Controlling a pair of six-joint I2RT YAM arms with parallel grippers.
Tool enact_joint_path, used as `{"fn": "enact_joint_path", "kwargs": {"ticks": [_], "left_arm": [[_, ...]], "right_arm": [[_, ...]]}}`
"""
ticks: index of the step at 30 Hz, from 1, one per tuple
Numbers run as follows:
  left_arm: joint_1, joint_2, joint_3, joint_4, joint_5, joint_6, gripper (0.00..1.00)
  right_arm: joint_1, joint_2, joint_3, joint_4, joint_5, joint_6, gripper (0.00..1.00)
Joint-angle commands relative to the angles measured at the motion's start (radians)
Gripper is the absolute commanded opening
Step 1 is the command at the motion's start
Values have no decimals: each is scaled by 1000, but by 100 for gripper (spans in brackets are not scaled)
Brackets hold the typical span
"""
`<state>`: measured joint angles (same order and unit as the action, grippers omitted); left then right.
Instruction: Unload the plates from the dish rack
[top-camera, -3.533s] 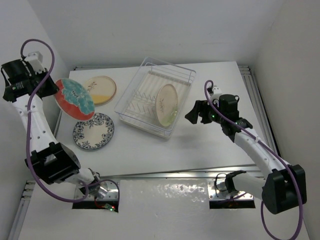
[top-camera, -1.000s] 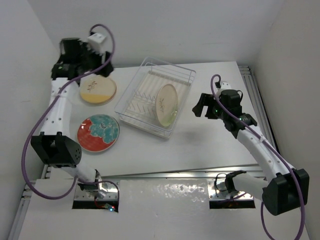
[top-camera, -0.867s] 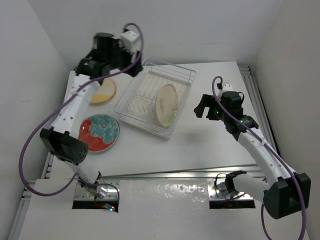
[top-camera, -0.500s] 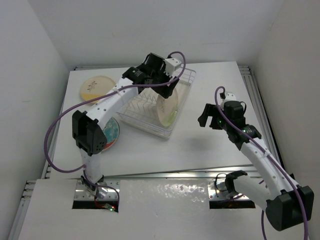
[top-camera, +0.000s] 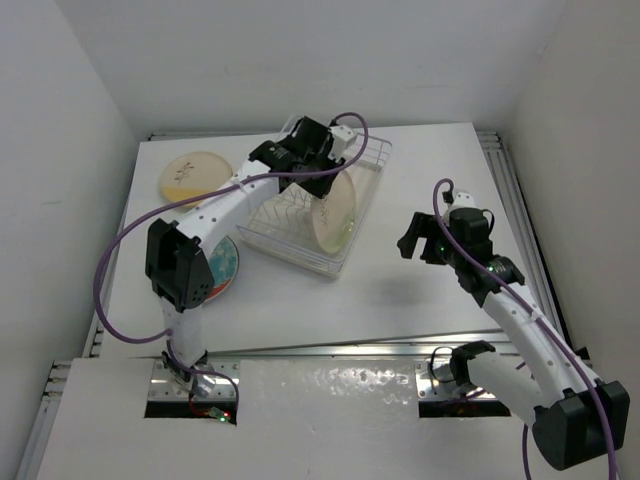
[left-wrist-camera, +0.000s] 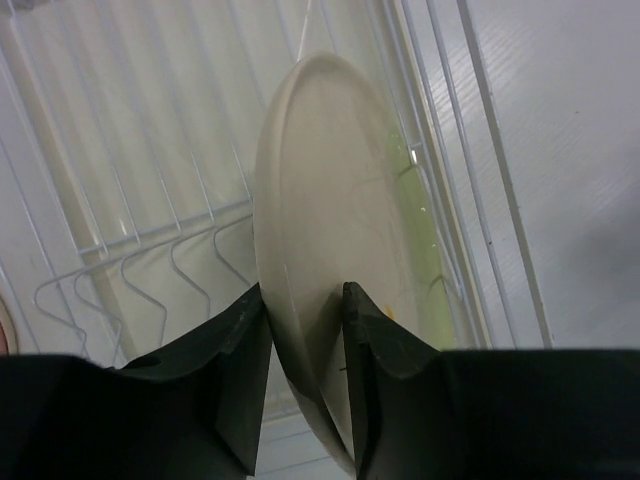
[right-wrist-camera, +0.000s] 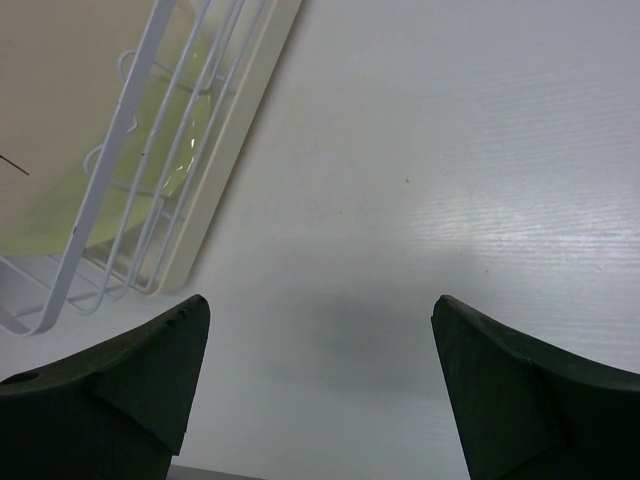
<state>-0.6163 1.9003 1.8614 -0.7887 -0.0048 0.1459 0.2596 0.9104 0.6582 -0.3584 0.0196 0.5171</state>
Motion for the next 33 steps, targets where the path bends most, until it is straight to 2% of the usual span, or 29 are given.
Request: {"fn": "enact_joint_path", "kwargs": {"ticks": [1,3,6,12,16,23,26,29,30,33], "left_arm": [[-7,-36,2,-37,101,-38,29],[-7,-41,-14,-35,163,-68,16],[-7,-33,10,-26,149,-97,0],[-8,-40,183,31,114,-138,0],[-7,-26,379,42,20,-189,0],[0,-50,496,85,-95,-212,0],[38,-56,521,120,-130,-194,0],[145,-60,539,166,-152,-190,0],[224,-61,539,178,-150,-195,0],[373,-72,538,218,-146,-200,0]], "right_arm": [[4,-13,9,6,9,4,91],[4,-15,14,3,14,-2,91],[4,-19,26,-5,20,-9,91],[6,-38,27,-14,34,-12,91],[6,-41,34,-17,40,-11,90],[4,-30,49,-5,37,-11,90],[4,-19,57,2,28,-11,90],[4,-7,66,12,13,-12,90],[4,-4,66,12,5,-12,90],[4,8,72,16,-10,-17,90]]}}
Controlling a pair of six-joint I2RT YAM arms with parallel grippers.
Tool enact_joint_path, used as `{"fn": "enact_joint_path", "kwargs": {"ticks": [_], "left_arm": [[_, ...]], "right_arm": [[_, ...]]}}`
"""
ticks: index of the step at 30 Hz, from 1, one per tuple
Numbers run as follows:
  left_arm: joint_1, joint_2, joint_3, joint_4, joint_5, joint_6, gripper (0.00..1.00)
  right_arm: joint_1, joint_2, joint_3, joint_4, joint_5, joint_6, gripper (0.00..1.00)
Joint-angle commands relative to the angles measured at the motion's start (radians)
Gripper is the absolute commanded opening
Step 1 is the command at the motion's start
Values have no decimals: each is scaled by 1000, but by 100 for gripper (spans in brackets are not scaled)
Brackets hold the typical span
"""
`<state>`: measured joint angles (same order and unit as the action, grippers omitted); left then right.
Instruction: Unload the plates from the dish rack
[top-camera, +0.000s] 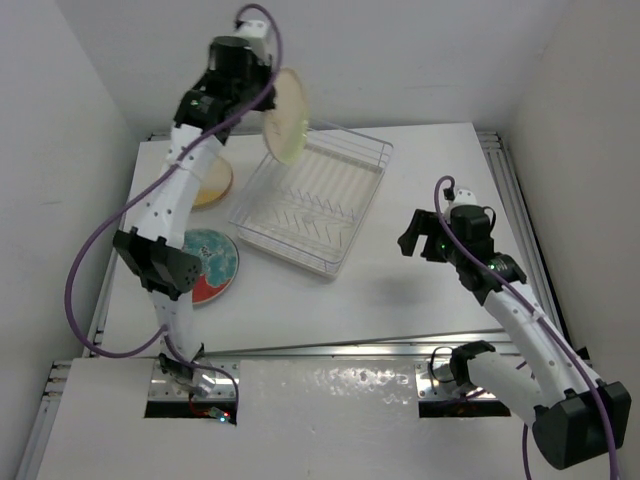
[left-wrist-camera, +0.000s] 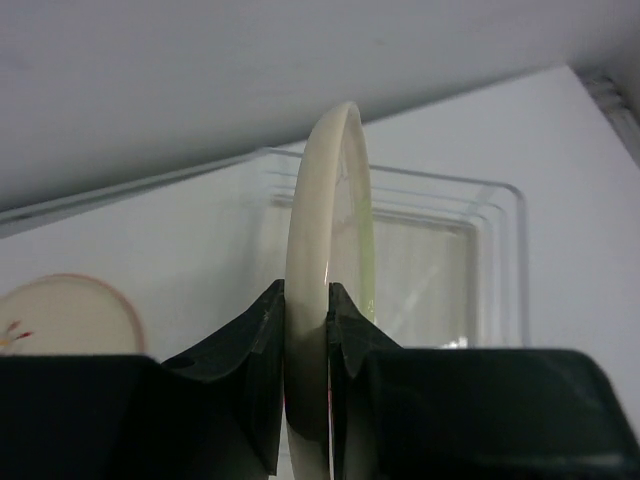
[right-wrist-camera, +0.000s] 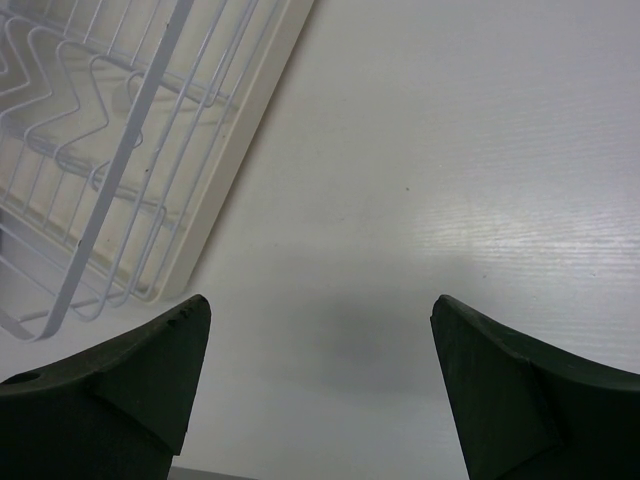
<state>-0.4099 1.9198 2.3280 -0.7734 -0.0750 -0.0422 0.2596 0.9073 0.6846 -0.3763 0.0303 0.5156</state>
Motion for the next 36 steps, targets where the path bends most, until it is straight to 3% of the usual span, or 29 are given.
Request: {"fn": "enact_joint_path", "kwargs": {"ticks": [1,7,10,14,22,36], "left_arm": [[202,-102,68,221,-72,-16,0],[495,-139,-48,279,41,-44,0],[565,-130,-146,292,70,-34,0],[693,-73,-216,293,280,-80,0],[763,15,-320,446,481,-107,0],[801,88,-581,700,600,-186,0]], "right_arm": [[4,15,46,36,-27,-17,90],[4,50,59,47,-64,-23,90],[4,77,67,59,-87,-20,90],[6,114,82,65,-112,-9,89],[6,133,96,42,-127,17,88],[6,107,119,-13,-89,57,87]]}}
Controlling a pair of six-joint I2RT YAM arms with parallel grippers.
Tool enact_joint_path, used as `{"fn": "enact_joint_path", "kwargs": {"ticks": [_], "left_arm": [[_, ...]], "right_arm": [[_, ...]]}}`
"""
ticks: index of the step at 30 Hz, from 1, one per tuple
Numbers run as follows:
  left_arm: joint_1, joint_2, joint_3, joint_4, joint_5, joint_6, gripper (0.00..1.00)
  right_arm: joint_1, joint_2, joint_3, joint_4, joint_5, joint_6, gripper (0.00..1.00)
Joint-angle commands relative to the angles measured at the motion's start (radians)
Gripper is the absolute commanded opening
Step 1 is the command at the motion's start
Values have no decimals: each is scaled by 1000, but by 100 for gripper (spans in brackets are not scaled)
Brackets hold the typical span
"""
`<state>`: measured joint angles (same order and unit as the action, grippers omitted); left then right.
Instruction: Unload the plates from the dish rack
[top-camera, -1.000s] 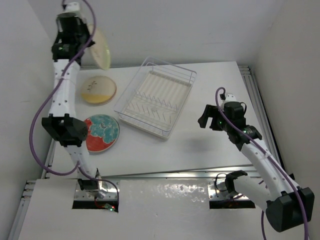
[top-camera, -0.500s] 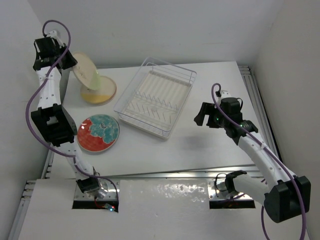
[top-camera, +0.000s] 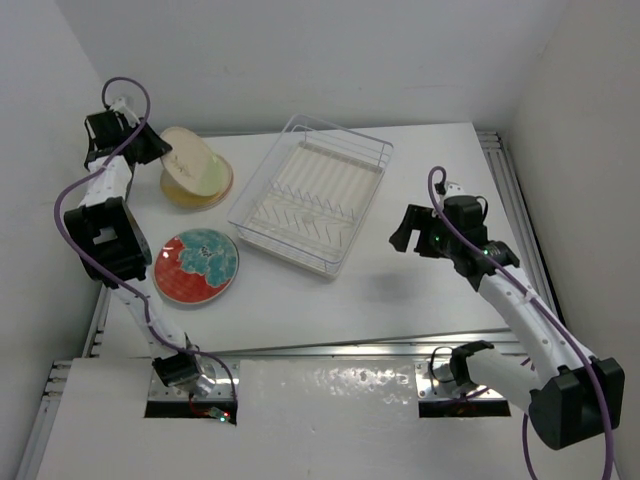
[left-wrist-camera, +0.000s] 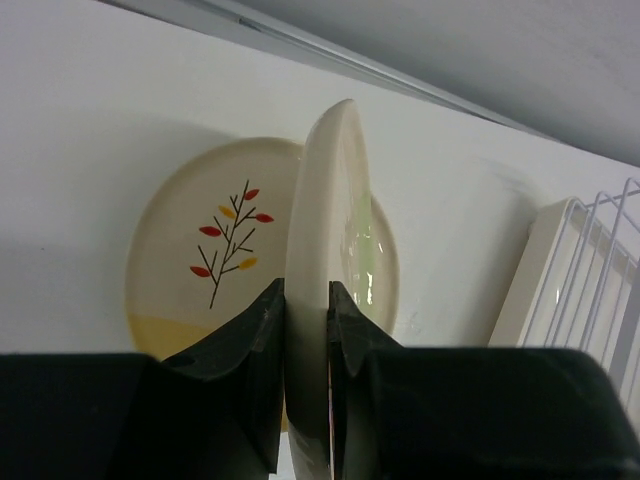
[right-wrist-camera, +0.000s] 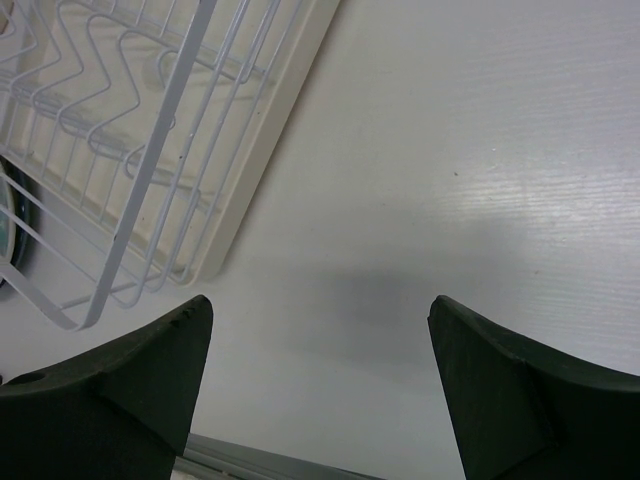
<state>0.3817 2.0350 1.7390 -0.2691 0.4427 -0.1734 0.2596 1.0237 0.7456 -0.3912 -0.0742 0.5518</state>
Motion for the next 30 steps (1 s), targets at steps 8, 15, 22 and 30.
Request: {"fn": "enact_joint_path", "kwargs": {"ticks": [8,15,22,30], "left_arm": [[36,47,-16,215,65,-95,23],[42,112,-10,124,-58,-64,41],[39,146,-7,53,-162,37,53],[2,111,-33,24,-286,202,61]], "right_arm": [[6,-2,89,-32,14,25,86],[6,-1,84,-29,8,36,86],[7,24,103,-12,-7,33,86],[6,65,123,2,-41,33,86]]}}
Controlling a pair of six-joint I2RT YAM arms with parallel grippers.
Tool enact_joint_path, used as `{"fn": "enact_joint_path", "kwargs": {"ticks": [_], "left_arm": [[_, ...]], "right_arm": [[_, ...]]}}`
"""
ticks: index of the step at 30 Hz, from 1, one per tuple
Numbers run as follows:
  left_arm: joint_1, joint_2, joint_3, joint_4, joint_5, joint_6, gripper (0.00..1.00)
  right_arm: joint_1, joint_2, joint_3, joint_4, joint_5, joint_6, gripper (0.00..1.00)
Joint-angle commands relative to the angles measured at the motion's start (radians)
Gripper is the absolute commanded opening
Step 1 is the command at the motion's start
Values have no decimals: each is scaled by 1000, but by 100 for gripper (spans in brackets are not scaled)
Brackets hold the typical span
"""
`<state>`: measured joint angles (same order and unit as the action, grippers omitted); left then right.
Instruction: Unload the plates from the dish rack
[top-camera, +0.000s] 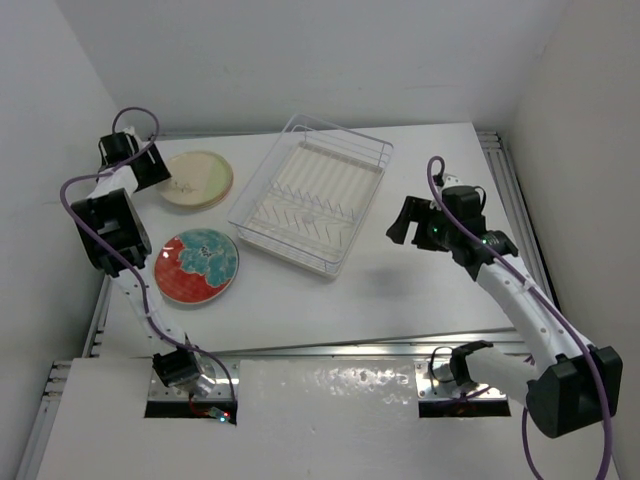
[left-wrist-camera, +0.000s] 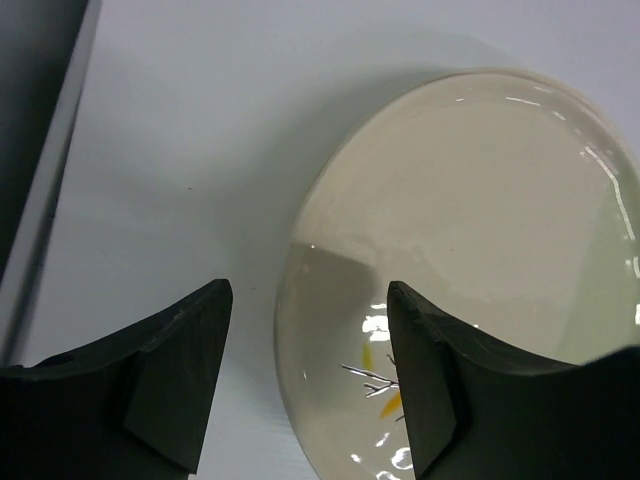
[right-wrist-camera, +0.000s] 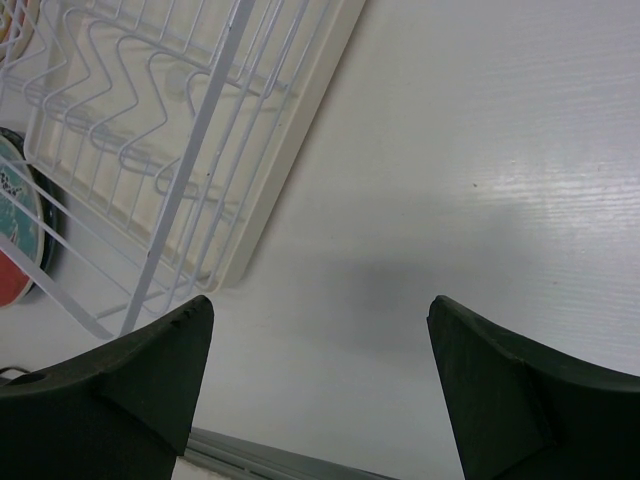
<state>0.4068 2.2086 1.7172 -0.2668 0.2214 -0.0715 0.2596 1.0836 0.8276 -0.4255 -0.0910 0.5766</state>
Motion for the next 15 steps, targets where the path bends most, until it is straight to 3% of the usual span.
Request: {"fn": "enact_joint_path", "kwargs": {"ticks": [1,15], "left_arm": [[-34,-64,-22,24,-80,113,61],[-80,-92,-61,29,-82,142,60]], "right_arm": [[6,7,41,39,-26,8,86],[6,22,39,53,-26,-6,87]]}}
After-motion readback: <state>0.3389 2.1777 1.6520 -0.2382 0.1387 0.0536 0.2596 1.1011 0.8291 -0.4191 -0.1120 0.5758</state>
